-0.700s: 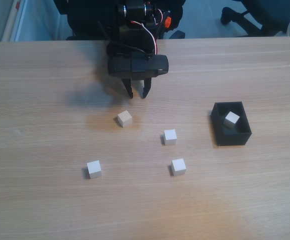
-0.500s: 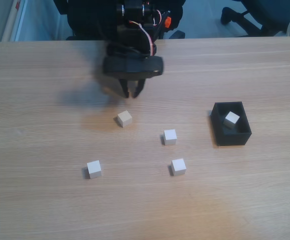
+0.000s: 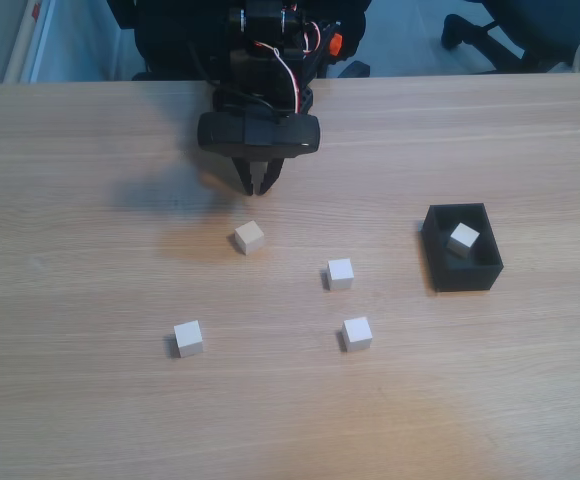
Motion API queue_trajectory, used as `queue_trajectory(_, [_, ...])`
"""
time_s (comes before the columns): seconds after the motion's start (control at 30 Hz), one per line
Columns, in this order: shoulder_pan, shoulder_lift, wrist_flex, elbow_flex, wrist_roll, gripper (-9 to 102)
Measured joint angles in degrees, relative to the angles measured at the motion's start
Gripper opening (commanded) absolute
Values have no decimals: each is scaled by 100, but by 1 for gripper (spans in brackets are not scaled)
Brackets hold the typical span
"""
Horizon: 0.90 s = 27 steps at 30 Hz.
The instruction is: Pick blocks and place them in the box.
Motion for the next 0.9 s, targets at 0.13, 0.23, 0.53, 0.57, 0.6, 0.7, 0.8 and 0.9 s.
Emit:
queue_trajectory(0.13, [0, -9, 0, 0, -53, 0])
queue_trajectory(0.23, [0, -9, 18, 0, -53, 0])
queue_trajectory(0.53, [0, -9, 26, -123, -53, 0])
queue_trajectory(0.57, [-9, -9, 26, -229, -44, 0])
queue_trajectory(0.6, [-18, -9, 26, -325, -62, 0])
queue_trajectory(0.7, [-97, -97, 62, -598, -272, 2])
queue_trajectory(0.8, [-158, -378, -70, -861, -387, 6])
queue_trajectory(0.9, [-149, -800, -439, -1072, -396, 9])
